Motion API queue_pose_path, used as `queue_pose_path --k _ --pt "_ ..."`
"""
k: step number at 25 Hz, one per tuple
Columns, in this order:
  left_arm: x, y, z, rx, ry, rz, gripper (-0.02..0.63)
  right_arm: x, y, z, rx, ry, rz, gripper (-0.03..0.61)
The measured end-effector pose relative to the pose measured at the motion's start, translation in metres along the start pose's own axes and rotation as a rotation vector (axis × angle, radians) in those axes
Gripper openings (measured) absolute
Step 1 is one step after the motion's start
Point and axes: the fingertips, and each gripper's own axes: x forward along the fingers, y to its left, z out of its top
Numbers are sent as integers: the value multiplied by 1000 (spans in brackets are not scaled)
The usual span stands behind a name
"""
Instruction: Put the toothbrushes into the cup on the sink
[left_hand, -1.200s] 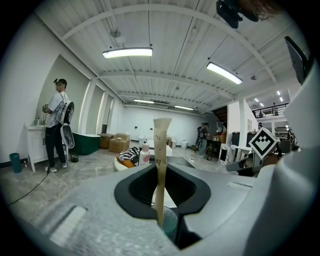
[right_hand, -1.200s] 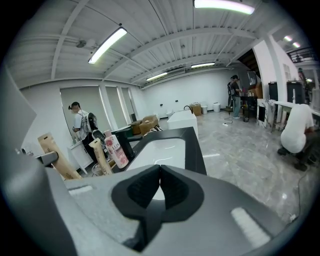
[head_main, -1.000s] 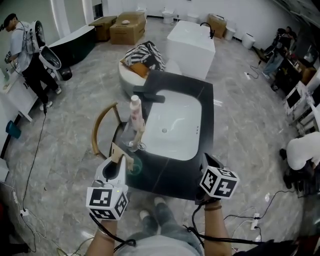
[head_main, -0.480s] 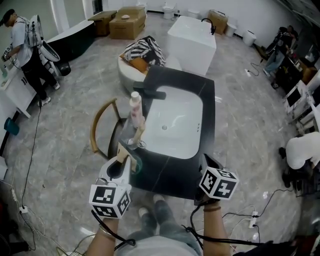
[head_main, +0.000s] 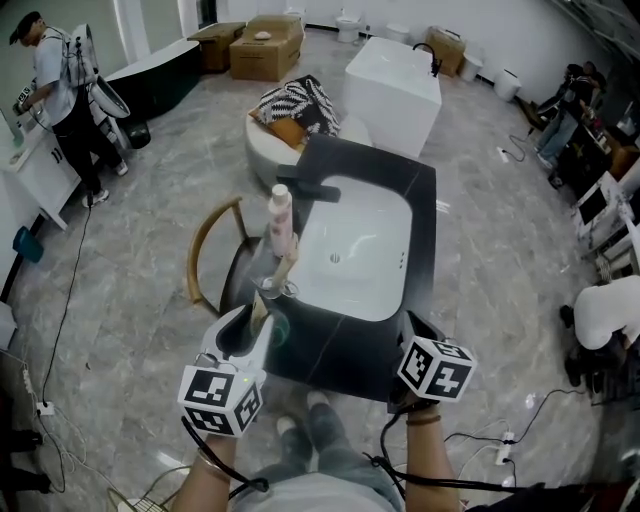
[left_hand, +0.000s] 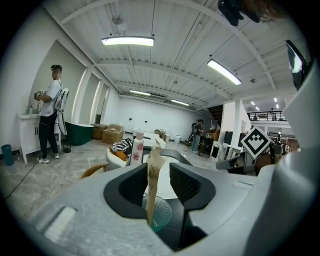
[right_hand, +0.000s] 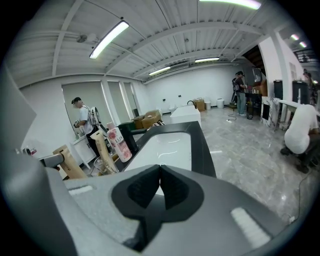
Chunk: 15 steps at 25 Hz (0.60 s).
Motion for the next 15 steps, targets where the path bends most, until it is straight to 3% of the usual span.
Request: queue_pose_path --k 15 --pt "-31 1 21 36 -52 60 152 -5 26 14 -43 -16 75 5"
